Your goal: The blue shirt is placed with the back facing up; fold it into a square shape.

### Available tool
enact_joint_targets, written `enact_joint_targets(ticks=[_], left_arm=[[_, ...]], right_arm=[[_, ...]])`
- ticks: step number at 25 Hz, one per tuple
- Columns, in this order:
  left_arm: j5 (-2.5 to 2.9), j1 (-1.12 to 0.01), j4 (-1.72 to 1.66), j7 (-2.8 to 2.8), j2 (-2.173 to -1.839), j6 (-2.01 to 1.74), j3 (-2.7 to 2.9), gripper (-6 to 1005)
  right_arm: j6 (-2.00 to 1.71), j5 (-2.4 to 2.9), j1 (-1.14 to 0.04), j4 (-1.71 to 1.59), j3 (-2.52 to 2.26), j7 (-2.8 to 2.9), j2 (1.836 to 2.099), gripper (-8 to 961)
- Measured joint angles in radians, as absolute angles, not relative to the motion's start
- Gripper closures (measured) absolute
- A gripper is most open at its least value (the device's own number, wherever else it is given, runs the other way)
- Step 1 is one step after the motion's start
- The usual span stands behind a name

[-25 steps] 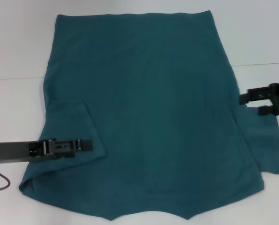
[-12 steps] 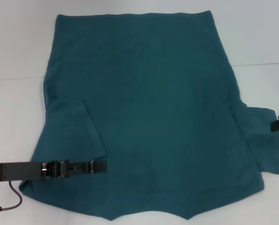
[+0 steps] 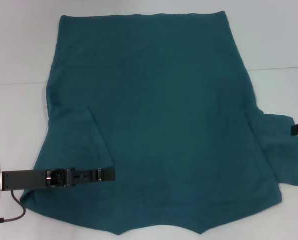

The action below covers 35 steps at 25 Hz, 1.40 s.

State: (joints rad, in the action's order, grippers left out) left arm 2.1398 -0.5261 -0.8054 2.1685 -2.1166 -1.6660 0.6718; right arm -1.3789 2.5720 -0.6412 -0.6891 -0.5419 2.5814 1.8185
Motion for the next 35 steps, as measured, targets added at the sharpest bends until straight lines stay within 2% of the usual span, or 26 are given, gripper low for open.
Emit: enact_joint_targets(ticks=[5,14,24,35], left_arm=[[2.140,-0.526,-0.804,2.171,-2.117,-1.654,0.670,81],[2.140,-0.526,-0.802,2.171,-2.116,-1.643,0.667,82],[2.140,-0.526,-0.802,2.171,-2.117,-1.629,0.667,81],[2.140,-0.526,-0.801,2.168,-2.118,-1.623,0.667,80]], right_arm=[[-1.342,2.571,-0.643,-0.677,-0.543,2.565,1.839,187],[-1.298,2.573,-0.651,-0.634,-0.554,2.559,1.843,193],[-1.258,2.571,-0.646,-0.627,-0.555,2.558,1.864,199],[-1.236,2.567,-0.659,-0.604,-0.551,2.544,1.871,206]])
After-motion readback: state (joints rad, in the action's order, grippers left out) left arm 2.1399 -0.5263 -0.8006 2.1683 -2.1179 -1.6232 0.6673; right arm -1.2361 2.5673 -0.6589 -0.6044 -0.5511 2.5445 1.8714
